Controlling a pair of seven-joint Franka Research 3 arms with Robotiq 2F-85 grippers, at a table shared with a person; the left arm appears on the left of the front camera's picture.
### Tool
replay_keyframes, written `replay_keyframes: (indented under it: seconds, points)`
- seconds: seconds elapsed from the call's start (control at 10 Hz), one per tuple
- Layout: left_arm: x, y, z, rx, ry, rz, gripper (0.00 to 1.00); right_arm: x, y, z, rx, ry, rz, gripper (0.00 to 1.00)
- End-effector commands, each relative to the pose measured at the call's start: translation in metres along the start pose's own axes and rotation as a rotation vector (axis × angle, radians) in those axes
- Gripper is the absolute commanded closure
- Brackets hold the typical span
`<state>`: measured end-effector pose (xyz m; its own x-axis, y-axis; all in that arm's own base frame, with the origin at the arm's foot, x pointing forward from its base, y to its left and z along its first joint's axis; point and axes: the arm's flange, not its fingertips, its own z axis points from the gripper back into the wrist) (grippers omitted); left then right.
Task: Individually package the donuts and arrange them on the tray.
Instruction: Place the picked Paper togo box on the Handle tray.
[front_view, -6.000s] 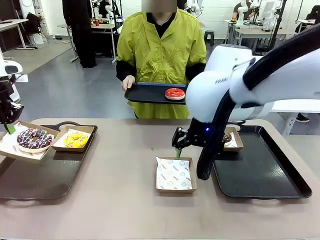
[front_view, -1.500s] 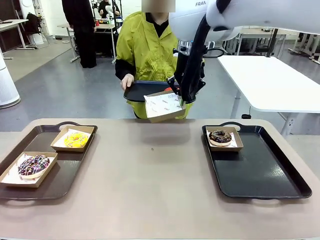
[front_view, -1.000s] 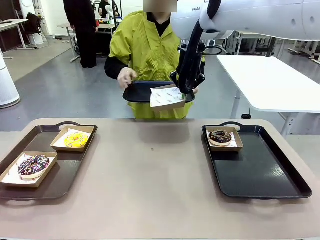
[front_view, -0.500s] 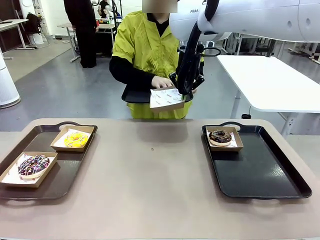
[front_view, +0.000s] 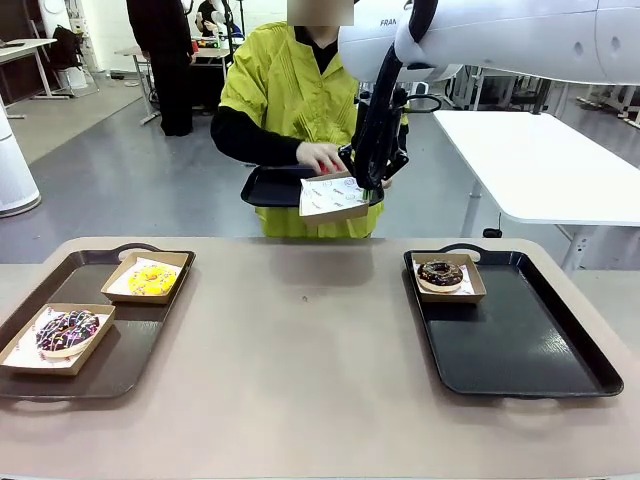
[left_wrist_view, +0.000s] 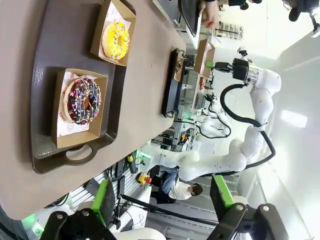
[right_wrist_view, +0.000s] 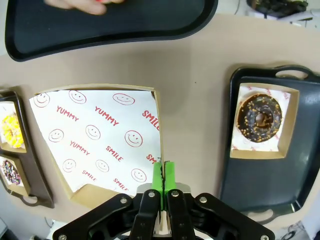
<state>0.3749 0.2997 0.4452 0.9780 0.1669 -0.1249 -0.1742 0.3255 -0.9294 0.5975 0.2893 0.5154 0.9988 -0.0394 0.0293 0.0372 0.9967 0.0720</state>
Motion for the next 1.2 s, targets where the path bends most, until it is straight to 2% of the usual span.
replay_keyframes:
  seconds: [0.0,1.1]
  points:
    - [-0.0005,-0.0014,0.0006,0.002,-0.001,0.012,0.0,0.0,-0.0028,0.0027,0.005,-0.006,0.01,1.0]
    - [-0.0005,-0.0014,0.0006,0.002,-0.001,0.012,0.0,0.0,-0.0028,0.0027,0.005,-0.006,0.01,1.0]
